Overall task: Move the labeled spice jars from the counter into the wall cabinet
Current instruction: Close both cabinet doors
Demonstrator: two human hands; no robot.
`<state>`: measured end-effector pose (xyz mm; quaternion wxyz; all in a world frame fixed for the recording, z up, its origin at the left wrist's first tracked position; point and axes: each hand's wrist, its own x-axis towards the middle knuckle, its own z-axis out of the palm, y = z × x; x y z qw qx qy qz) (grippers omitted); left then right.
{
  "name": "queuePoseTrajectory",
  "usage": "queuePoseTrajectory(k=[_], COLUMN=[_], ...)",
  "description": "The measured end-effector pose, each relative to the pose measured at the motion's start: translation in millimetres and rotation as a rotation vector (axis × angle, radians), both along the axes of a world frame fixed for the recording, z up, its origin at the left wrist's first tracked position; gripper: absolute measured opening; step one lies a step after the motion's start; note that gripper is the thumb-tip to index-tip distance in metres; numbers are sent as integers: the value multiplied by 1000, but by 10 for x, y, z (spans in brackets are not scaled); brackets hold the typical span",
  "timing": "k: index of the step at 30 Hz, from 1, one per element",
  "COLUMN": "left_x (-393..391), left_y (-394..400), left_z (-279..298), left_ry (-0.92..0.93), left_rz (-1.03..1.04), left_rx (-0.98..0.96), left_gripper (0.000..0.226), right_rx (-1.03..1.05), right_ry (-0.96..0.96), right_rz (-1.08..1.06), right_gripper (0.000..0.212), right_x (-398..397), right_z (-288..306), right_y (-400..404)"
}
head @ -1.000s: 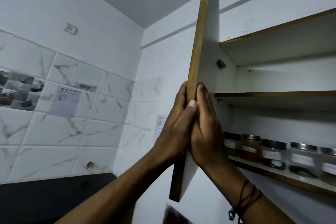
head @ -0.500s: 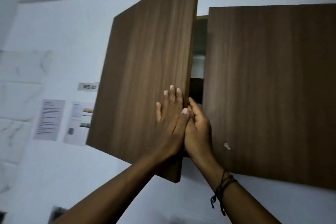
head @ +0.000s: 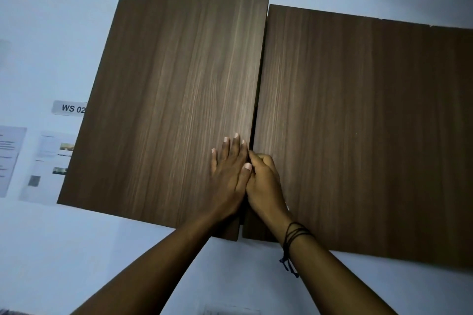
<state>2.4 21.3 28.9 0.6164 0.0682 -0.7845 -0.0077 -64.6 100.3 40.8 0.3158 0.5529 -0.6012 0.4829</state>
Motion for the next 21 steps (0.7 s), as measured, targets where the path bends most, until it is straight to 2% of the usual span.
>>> queuePoseTrajectory(k=[2, 6, 10, 16, 21], left_x=[-64, -168, -280, -403, -421], left_y=[-91, -272, -405, -508, -509], left_z=[-24, -50, -51, -38, -53], left_ry=[-30, -69, -107, -151, -161], left_rz=[40, 84, 186, 287, 368], left_rx=[-41, -92, -135, -157, -186], left_gripper=[58, 59, 61, 64, 67], right_rx=[52, 27, 17, 172, 173], right_ry=[47, 255, 335, 422, 429], right_rz=[-100, -313, -358, -421, -425], right_gripper=[25, 44, 51, 73, 76], right_x=[-91, -185, -261, -389, -403], right_z=[-36, -139, -187, -147, -137], right_y=[-16, -30, -79, -127, -137])
